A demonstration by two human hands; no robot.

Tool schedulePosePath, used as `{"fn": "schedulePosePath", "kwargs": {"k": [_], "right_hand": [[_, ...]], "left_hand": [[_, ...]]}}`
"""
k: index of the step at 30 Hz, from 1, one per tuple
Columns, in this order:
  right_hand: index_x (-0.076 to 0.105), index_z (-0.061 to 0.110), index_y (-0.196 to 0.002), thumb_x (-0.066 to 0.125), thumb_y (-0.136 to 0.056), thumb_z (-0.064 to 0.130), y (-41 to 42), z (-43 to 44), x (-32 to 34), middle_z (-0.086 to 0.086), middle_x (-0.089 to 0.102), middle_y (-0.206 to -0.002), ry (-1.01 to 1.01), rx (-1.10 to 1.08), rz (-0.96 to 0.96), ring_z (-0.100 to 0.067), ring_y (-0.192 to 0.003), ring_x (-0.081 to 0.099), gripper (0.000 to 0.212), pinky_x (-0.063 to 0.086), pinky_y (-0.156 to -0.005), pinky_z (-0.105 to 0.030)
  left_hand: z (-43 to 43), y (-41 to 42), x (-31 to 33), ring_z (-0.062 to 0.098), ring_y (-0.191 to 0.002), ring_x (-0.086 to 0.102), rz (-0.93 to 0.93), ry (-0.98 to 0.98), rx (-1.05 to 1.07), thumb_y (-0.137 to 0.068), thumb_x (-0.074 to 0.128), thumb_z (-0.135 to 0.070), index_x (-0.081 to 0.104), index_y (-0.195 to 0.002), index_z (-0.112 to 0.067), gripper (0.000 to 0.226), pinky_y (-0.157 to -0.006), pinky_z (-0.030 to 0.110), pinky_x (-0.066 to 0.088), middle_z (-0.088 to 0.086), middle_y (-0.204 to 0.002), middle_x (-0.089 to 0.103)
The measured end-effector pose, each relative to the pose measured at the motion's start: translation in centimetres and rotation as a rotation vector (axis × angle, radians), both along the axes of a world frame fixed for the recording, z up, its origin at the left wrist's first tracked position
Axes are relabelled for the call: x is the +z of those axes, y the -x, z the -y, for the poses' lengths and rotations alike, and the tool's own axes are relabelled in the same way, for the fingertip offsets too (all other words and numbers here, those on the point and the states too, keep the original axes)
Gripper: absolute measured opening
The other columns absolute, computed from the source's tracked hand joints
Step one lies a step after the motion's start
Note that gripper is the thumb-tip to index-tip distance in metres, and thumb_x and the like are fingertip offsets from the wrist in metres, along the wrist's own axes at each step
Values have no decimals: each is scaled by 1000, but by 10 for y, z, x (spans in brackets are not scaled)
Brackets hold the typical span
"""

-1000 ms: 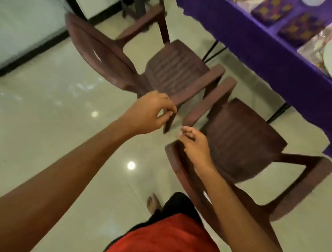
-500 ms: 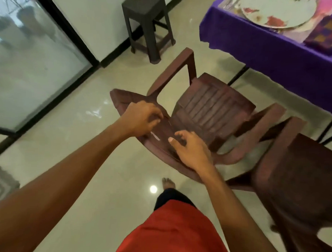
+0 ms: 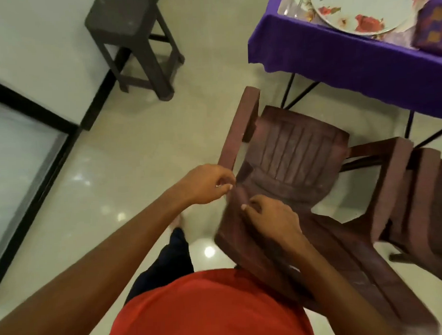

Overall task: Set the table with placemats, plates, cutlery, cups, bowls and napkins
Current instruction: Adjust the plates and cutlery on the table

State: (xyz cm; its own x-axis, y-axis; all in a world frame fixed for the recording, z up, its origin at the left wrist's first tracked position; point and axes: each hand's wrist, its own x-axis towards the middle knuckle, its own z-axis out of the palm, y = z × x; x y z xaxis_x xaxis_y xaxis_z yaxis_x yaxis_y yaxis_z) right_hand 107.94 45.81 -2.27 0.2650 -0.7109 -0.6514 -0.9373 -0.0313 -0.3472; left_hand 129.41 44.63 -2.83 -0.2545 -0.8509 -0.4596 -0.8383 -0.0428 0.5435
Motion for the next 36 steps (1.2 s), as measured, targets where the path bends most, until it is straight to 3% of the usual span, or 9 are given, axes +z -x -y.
{"fn": "schedulePosePath", "kwargs": {"k": [6, 10, 13, 16, 21, 25, 30, 33, 36], "right_hand": [[65, 39, -117, 46, -88, 68, -117, 69, 4, 8, 68, -122, -54, -359, 58, -25, -113, 63, 46, 50, -94, -40], [65, 33, -122, 46, -86, 70, -167, 130, -10, 7, 68, -122, -70, -477, 106, -22, -111, 64, 55, 51, -95, -42], [65, 33, -124, 52, -88, 67, -182, 184, -18, 6, 68, -122, -40, -575, 139, -22, -112, 63, 52, 50, -93, -37], [68, 34, -118, 54, -87, 64, -182, 240, -22, 8, 69, -117, 37, -691, 161, -21, -110, 64, 46, 50, -91, -37], [73, 32, -109, 56, -85, 60, -170, 344, -26, 11, 73, -103, 96, -882, 211, -18, -102, 66, 40, 49, -85, -34], [71, 27, -111, 64, -88, 49, -157, 428, -18, 5, 72, -109, 200, -1080, 248, -21, -104, 64, 32, 48, -89, -35], [67, 24, -119, 66, -93, 39, -124, 499, -15, 5, 67, -96, 341, -1441, 279, -20, -101, 65, 30, 44, -81, -31], [57, 22, -134, 64, -95, 37, -101, 525, -17, 3, 64, -102, 423, -1703, 267, -21, -107, 61, 42, 44, -90, -33], [44, 22, -146, 63, -96, 34, -79, 545, -23, 2, 58, -103, 517, -1948, 216, -20, -104, 56, 54, 44, -99, -38]], "left_hand": [[65, -118, -6, 7, -83, 62, -75, -79, -45, -96, 58, -28, 72, -111, -24, 21, -78, 27, 49, -6, -102, 72], [137, -167, -9, 3, -81, 63, -184, -48, 59, -94, 63, -25, 74, -104, -25, 14, -75, 20, 48, -13, -93, 69], [200, -178, -12, 7, -85, 67, -312, -24, 143, -94, 65, -21, 74, -98, -25, 11, -79, 26, 55, -10, -92, 71], [264, -179, -18, 9, -87, 68, -331, -36, 96, -94, 64, -21, 74, -97, -27, 12, -84, 32, 58, -9, -93, 72], [376, -176, -21, 9, -85, 67, -303, -72, -1, -93, 65, -19, 75, -97, -24, 12, -83, 31, 57, -4, -93, 73], [471, -170, -15, 12, -81, 68, -275, -90, -67, -92, 65, -17, 75, -95, -22, 12, -80, 32, 56, -4, -88, 73], [578, -136, -6, 12, -83, 67, -309, -33, -85, -92, 64, -15, 75, -96, -18, 11, -79, 31, 55, -6, -88, 72], [634, -100, -6, 5, -84, 66, -347, -33, -170, -94, 64, -16, 73, -96, -23, 12, -75, 21, 50, -10, -90, 71], [688, -57, -7, 8, -84, 67, -381, -51, -288, -94, 63, -13, 74, -100, -23, 15, -75, 21, 53, -7, -93, 72]]}}
